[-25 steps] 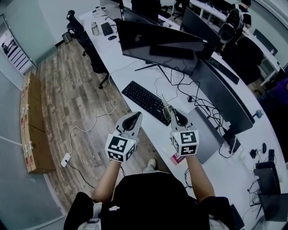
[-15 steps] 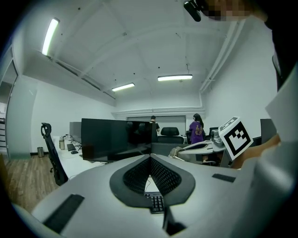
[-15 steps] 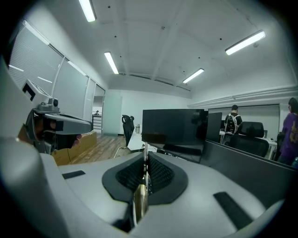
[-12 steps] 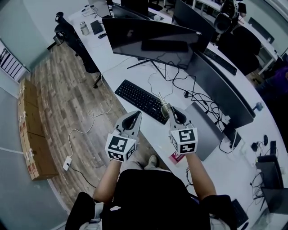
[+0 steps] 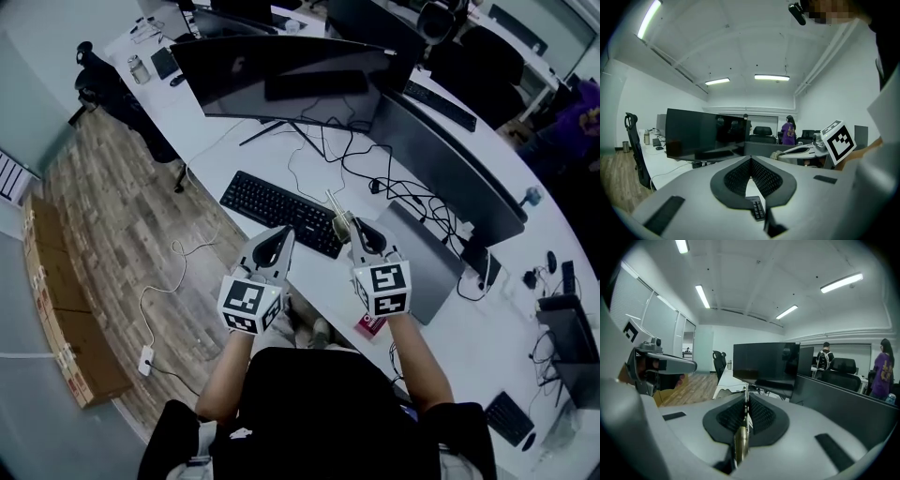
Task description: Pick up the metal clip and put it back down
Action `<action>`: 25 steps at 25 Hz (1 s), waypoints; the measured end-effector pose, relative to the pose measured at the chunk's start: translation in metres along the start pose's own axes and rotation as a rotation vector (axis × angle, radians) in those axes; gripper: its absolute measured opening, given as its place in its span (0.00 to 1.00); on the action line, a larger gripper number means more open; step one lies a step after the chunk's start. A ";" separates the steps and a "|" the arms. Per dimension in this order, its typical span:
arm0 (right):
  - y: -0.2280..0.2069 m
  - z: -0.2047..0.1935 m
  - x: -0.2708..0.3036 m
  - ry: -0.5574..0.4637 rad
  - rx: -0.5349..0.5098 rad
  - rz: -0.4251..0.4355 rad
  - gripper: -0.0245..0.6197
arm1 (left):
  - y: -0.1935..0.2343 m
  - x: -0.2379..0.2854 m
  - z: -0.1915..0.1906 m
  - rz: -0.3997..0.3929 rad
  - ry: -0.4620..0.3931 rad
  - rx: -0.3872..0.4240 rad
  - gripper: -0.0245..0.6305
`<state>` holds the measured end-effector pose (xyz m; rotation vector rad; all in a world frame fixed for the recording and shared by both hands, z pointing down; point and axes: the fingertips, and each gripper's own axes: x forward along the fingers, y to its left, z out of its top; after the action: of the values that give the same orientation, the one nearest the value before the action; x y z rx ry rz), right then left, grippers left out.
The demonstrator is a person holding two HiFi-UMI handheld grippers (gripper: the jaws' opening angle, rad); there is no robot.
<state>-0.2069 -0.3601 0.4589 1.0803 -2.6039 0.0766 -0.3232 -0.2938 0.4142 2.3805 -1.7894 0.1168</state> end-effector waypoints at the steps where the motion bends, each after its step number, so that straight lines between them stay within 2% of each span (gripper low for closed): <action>1: -0.003 -0.001 0.003 0.005 0.005 -0.013 0.08 | 0.002 0.005 -0.001 -0.016 0.005 0.000 0.05; 12: -0.030 -0.005 0.043 0.051 0.055 -0.143 0.08 | 0.038 0.075 -0.001 -0.164 0.043 -0.005 0.05; 25: -0.060 -0.038 0.073 0.169 0.121 -0.257 0.08 | 0.041 0.149 -0.025 -0.359 0.140 -0.013 0.05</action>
<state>-0.2031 -0.4467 0.5133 1.3772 -2.3168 0.2573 -0.3197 -0.4419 0.4655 2.5674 -1.2758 0.2194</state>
